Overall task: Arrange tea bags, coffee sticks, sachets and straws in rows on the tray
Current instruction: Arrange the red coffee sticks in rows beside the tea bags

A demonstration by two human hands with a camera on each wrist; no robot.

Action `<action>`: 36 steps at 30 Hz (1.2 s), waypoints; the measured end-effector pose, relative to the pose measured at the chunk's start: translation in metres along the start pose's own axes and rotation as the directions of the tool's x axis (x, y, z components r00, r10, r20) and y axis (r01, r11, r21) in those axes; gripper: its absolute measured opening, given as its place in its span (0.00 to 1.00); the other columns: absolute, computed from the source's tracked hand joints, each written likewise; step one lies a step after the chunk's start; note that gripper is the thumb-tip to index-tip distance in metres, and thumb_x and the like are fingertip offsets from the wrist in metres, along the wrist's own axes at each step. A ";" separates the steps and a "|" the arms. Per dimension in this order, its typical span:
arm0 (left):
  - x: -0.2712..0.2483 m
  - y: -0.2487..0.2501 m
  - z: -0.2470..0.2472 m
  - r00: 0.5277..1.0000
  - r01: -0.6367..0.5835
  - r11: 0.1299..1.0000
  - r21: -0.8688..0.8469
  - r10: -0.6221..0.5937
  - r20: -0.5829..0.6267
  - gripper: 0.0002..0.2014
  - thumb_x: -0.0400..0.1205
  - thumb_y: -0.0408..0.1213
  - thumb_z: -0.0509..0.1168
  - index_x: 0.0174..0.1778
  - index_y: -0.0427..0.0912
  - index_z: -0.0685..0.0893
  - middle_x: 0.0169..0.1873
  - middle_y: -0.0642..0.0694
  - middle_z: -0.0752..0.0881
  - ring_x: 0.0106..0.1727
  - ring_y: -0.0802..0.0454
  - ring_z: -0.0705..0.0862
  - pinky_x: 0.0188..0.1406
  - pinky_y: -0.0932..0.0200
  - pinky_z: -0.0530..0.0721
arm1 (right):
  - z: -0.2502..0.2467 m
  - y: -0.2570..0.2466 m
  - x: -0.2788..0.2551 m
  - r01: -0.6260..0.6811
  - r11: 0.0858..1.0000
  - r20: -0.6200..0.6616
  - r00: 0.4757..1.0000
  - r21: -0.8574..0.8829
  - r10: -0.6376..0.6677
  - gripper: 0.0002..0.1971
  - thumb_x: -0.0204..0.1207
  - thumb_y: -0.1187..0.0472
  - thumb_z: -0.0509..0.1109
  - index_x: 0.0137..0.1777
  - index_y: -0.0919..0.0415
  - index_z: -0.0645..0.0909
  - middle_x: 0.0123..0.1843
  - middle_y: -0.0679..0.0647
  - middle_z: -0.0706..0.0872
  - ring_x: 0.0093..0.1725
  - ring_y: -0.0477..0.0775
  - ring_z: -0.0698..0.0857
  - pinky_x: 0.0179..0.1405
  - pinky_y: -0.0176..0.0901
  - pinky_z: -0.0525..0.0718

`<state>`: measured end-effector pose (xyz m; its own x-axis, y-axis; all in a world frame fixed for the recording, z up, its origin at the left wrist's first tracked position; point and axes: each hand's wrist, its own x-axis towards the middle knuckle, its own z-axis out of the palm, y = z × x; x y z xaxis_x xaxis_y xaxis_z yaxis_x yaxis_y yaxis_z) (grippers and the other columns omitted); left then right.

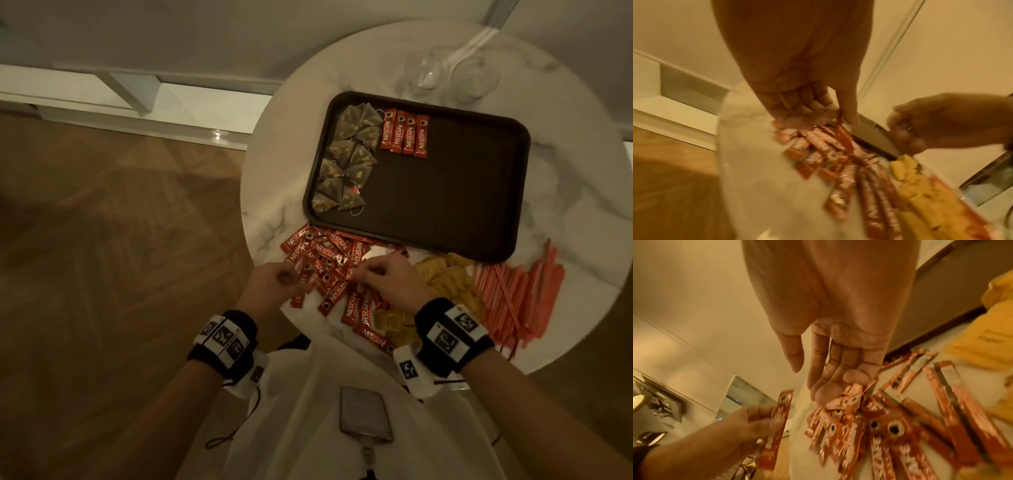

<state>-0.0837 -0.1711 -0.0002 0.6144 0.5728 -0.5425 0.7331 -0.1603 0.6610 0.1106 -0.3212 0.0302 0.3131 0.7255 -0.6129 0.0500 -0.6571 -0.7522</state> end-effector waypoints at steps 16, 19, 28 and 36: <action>0.000 0.015 0.065 0.998 -0.031 0.876 0.481 0.004 0.058 0.09 0.80 0.49 0.69 0.48 0.49 0.80 0.41 0.52 0.82 0.43 0.52 0.82 0.42 0.55 0.83 | -0.018 0.063 -0.051 -0.144 0.970 -0.084 0.983 0.194 0.163 0.03 0.75 0.67 0.75 0.45 0.60 0.86 0.42 0.58 0.92 0.37 0.52 0.90 0.36 0.38 0.89; -0.004 0.013 0.076 0.998 -0.050 0.847 0.529 0.021 0.062 0.09 0.79 0.46 0.70 0.47 0.46 0.81 0.40 0.52 0.81 0.42 0.51 0.81 0.40 0.57 0.79 | -0.019 0.071 -0.058 -0.139 0.973 -0.103 0.982 0.182 0.159 0.04 0.74 0.67 0.75 0.47 0.61 0.87 0.43 0.58 0.91 0.37 0.51 0.88 0.35 0.34 0.88; -0.032 0.016 0.039 0.991 -0.114 0.859 0.499 0.133 -0.004 0.02 0.79 0.44 0.69 0.43 0.52 0.83 0.39 0.55 0.80 0.42 0.56 0.80 0.35 0.61 0.75 | -0.023 0.055 -0.063 -0.032 0.989 -0.108 0.993 0.146 0.048 0.04 0.79 0.63 0.72 0.45 0.53 0.85 0.40 0.48 0.88 0.30 0.35 0.85 0.31 0.28 0.82; -0.037 0.080 0.023 0.898 -0.434 0.695 0.573 0.380 0.220 0.07 0.82 0.45 0.67 0.53 0.52 0.86 0.42 0.57 0.86 0.42 0.60 0.81 0.34 0.68 0.68 | -0.016 0.008 -0.052 0.138 0.990 -0.067 0.988 -0.009 -0.138 0.02 0.76 0.54 0.75 0.44 0.50 0.86 0.47 0.49 0.88 0.44 0.48 0.86 0.46 0.44 0.86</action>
<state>-0.0409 -0.2236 0.0606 0.8948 0.2772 -0.3499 0.4098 -0.8210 0.3976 0.1096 -0.3669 0.0598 0.3656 0.7940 -0.4857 0.1009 -0.5526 -0.8273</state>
